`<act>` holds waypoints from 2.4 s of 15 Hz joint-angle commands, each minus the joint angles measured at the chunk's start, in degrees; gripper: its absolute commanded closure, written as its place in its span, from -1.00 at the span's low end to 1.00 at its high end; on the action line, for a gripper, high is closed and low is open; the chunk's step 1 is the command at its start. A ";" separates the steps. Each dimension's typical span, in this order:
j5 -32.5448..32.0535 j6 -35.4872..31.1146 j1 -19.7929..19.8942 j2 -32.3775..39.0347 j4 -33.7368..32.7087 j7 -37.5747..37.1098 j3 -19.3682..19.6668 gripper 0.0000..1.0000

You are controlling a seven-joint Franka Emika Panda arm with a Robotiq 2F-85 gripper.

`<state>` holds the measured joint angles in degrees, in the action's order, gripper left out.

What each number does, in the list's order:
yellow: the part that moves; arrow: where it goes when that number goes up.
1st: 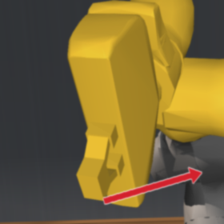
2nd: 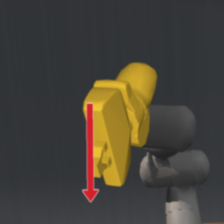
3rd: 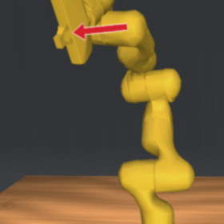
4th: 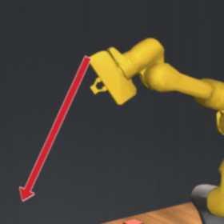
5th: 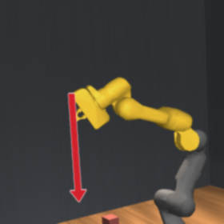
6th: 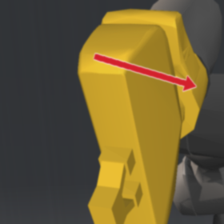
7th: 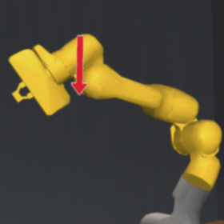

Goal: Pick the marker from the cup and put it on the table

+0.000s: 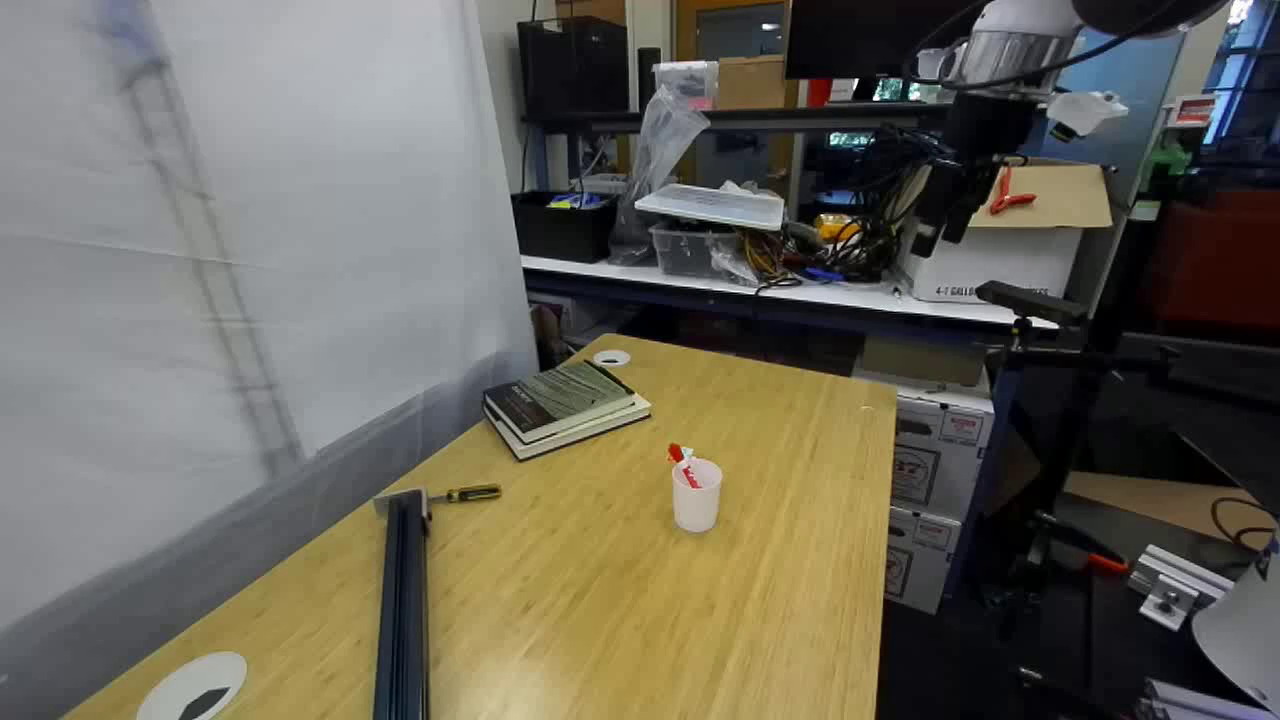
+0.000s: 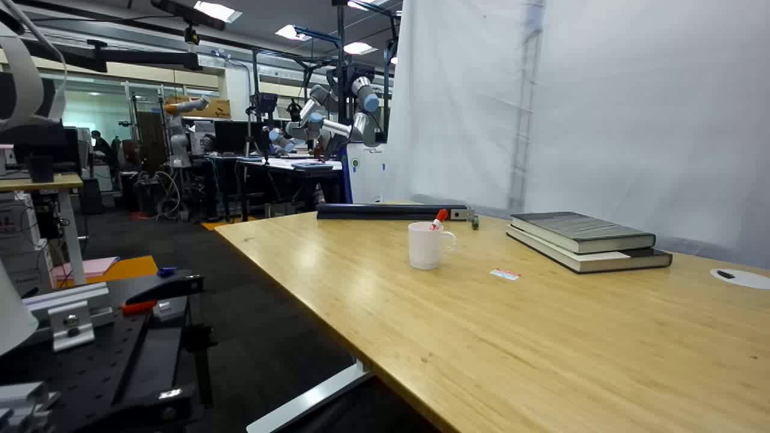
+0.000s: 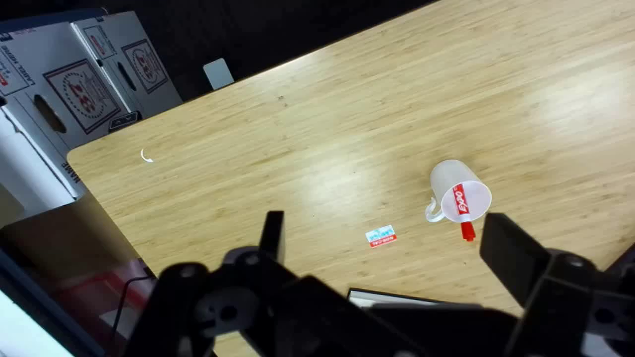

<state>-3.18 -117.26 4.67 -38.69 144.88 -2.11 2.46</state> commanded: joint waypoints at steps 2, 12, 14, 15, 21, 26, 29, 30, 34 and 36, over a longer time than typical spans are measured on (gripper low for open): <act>0.01 0.02 0.01 -0.22 -0.58 0.03 0.00 -1.00; 0.02 0.03 0.01 -0.35 -0.69 0.03 0.00 -1.00; 0.02 0.03 0.01 -0.36 -0.69 0.03 0.00 -1.00; 0.02 0.03 0.01 -0.35 -0.69 0.03 0.00 -1.00; 0.02 0.03 0.01 -0.35 -0.69 0.03 0.00 -1.00; -0.37 -0.74 0.16 0.93 -1.18 -0.24 -0.24 -1.00; -0.50 -2.85 -0.06 4.74 -2.42 0.27 -0.14 -1.00; -0.55 -3.90 -0.15 6.41 -2.94 0.29 -0.28 -1.00; -1.38 -6.91 -0.80 13.71 -5.51 0.74 -1.27 -1.00; -1.76 -6.76 -1.44 17.41 -7.50 0.82 -1.94 -1.00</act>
<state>-3.84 -124.44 3.84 -26.11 141.22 -1.93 1.17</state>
